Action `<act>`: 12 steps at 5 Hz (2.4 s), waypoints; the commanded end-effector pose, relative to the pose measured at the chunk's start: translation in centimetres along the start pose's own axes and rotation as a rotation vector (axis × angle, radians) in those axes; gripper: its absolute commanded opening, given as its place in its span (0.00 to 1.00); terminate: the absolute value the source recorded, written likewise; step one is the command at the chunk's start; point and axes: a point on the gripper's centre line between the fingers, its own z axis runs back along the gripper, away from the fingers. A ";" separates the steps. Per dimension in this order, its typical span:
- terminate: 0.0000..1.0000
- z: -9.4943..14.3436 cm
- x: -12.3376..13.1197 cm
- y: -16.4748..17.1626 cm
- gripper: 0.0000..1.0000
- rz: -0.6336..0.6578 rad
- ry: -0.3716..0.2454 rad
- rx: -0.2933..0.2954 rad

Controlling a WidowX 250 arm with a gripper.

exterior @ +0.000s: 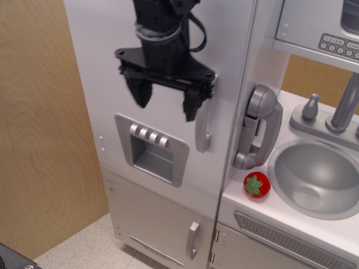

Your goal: Open fridge

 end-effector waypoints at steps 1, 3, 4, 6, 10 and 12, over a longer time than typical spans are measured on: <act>0.00 -0.1 3.1 -2.2 1.00 -0.027 -0.094 -0.032; 0.00 -1.0 3.8 -2.8 1.00 -0.054 -0.170 0.011; 0.00 -1.2 5.1 -2.2 1.00 -0.033 -0.193 0.024; 0.00 -1.8 5.4 -1.9 0.00 -0.006 -0.179 0.029; 0.00 1.5 -3.0 1.1 0.00 -0.100 -0.070 0.001; 0.00 3.2 -7.1 -1.8 1.00 -0.213 0.062 -0.036</act>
